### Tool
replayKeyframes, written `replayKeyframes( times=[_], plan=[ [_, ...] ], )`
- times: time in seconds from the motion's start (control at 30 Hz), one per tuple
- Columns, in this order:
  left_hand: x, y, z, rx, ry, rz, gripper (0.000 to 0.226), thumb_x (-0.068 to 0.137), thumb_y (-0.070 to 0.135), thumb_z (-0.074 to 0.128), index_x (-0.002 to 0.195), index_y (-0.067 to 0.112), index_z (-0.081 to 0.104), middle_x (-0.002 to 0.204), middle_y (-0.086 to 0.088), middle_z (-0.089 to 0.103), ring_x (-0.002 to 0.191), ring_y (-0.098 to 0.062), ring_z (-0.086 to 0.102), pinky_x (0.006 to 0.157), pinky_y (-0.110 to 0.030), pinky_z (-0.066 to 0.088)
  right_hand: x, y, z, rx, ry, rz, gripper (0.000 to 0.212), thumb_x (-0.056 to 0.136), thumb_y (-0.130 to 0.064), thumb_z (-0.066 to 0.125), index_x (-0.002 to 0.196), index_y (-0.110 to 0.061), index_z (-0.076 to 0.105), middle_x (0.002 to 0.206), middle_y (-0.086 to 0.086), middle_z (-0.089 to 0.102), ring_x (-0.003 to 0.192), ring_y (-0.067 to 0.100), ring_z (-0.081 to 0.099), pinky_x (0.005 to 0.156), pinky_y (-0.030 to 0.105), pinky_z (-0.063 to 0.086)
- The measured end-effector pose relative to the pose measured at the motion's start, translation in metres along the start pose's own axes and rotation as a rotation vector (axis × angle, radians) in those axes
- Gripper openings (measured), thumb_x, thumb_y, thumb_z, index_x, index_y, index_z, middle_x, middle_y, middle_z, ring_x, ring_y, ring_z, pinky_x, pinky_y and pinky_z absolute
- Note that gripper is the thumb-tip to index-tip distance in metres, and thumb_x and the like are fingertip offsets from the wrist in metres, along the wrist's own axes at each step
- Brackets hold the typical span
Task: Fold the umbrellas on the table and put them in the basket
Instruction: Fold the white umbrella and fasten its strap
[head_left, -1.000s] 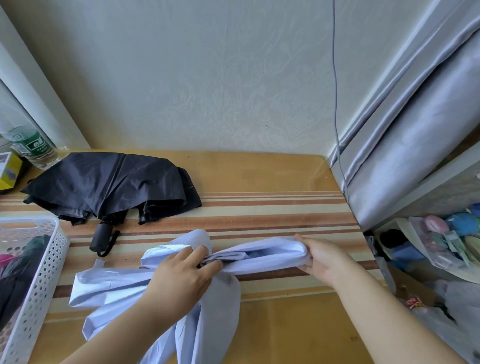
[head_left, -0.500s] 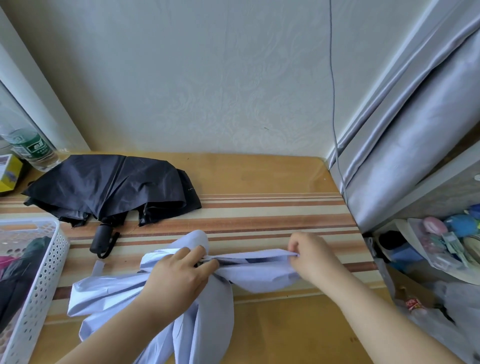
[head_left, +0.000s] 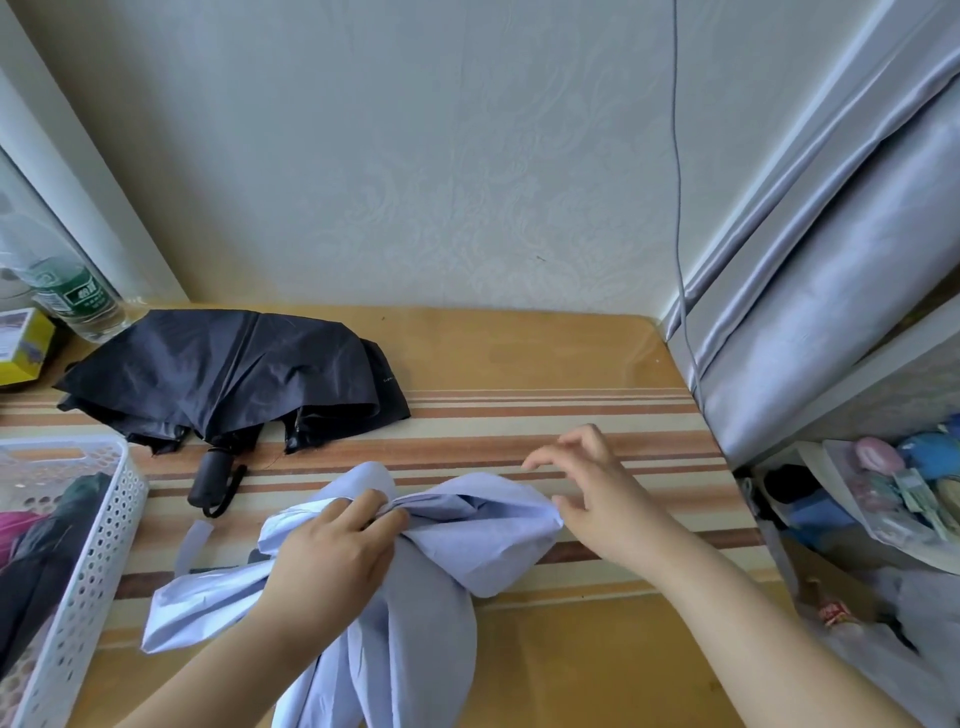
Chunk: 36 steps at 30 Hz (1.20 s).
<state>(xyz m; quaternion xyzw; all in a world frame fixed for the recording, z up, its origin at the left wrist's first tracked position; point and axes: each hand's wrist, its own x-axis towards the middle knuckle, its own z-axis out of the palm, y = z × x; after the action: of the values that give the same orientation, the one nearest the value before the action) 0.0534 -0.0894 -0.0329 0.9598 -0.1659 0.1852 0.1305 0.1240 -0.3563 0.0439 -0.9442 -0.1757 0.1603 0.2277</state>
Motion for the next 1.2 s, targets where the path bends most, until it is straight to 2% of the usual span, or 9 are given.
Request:
replayKeyframes(
  times=[0.23,0.37,0.5,0.63,0.7,0.8,0.9,0.97,1.2],
  plan=[
    [0.006,0.000,-0.002,0.007,0.025,0.028,0.013,0.079,0.018,0.040,0.088,0.020,0.049,0.078,0.000,0.061,0.051,-0.024,0.056,0.035,-0.026,0.039,0.009,0.004,0.014,-0.060,-0.177,-0.079,0.020,0.088,-0.027,0.065,0.107,-0.033,0.066,0.139,-0.020,0.025,0.129,0.001,0.018,0.107,0.029,0.027],
    [0.005,-0.003,-0.002,0.001,0.031,0.023,0.014,0.080,0.018,0.039,0.088,0.021,0.050,0.078,0.001,0.062,0.052,-0.024,0.057,0.035,-0.026,0.041,0.013,0.017,0.014,-0.088,-0.043,-0.023,0.009,0.090,-0.026,0.064,0.085,-0.018,0.068,0.098,-0.008,0.059,0.099,0.013,0.053,0.081,0.029,0.041],
    [0.005,-0.004,-0.004,0.001,0.014,0.036,0.016,0.081,0.018,0.039,0.092,0.023,0.049,0.077,0.002,0.061,0.053,-0.023,0.056,0.035,-0.025,0.038,0.008,0.023,0.001,0.153,0.042,0.040,0.017,0.087,-0.015,0.066,0.071,-0.018,0.065,0.068,-0.005,0.061,0.060,0.007,0.048,0.061,0.026,0.039],
    [0.006,-0.005,-0.006,-0.004,-0.002,0.056,0.019,0.081,0.018,0.039,0.096,0.025,0.049,0.078,0.004,0.062,0.054,-0.022,0.056,0.036,-0.025,0.038,0.003,0.028,-0.009,-0.138,-0.113,-0.170,0.015,0.092,-0.008,0.056,0.094,-0.019,0.067,0.078,-0.016,0.052,0.076,0.000,0.044,0.068,0.021,0.035],
    [0.008,-0.004,-0.007,0.001,-0.013,0.088,0.021,0.081,0.019,0.039,0.097,0.026,0.050,0.078,0.005,0.062,0.054,-0.020,0.055,0.036,-0.024,0.037,0.004,0.036,-0.014,-0.353,-0.116,-0.358,0.044,0.083,0.009,0.056,0.116,-0.020,0.065,0.085,-0.013,0.051,0.085,0.008,0.042,0.068,0.027,0.037],
    [0.010,0.000,-0.005,-0.007,-0.021,0.122,0.022,0.080,0.018,0.040,0.097,0.027,0.050,0.078,0.006,0.062,0.054,-0.019,0.054,0.036,-0.023,0.036,0.005,0.048,-0.019,-0.470,-0.004,-0.461,0.043,0.068,0.013,0.065,0.096,-0.019,0.067,0.078,-0.008,0.055,0.079,0.014,0.050,0.057,0.025,0.039],
    [0.008,-0.001,-0.005,-0.039,-0.009,0.072,0.020,0.080,0.017,0.039,0.094,0.025,0.050,0.077,0.006,0.061,0.054,-0.021,0.054,0.036,-0.024,0.039,0.000,0.048,-0.014,-0.107,0.036,-0.282,0.013,0.089,-0.021,0.066,0.098,-0.030,0.062,0.106,-0.022,0.050,0.103,-0.004,0.046,0.081,0.014,0.036],
    [0.007,-0.004,-0.006,-0.040,-0.005,0.039,0.018,0.080,0.018,0.039,0.092,0.024,0.049,0.076,0.005,0.061,0.054,-0.021,0.054,0.036,-0.025,0.039,-0.004,0.045,-0.006,0.158,0.021,-0.050,0.027,0.088,-0.030,0.067,0.103,-0.039,0.046,0.121,-0.029,0.041,0.114,-0.015,0.041,0.088,0.011,0.033],
    [0.007,-0.006,-0.006,-0.026,-0.010,0.000,0.015,0.081,0.018,0.039,0.090,0.023,0.050,0.075,0.004,0.059,0.053,-0.021,0.054,0.036,-0.025,0.039,0.003,0.046,0.025,1.185,-0.190,0.648,0.031,0.102,-0.018,0.047,0.133,-0.019,0.044,0.115,0.012,0.068,0.108,0.026,0.064,0.098,0.042,0.048]
  ],
)
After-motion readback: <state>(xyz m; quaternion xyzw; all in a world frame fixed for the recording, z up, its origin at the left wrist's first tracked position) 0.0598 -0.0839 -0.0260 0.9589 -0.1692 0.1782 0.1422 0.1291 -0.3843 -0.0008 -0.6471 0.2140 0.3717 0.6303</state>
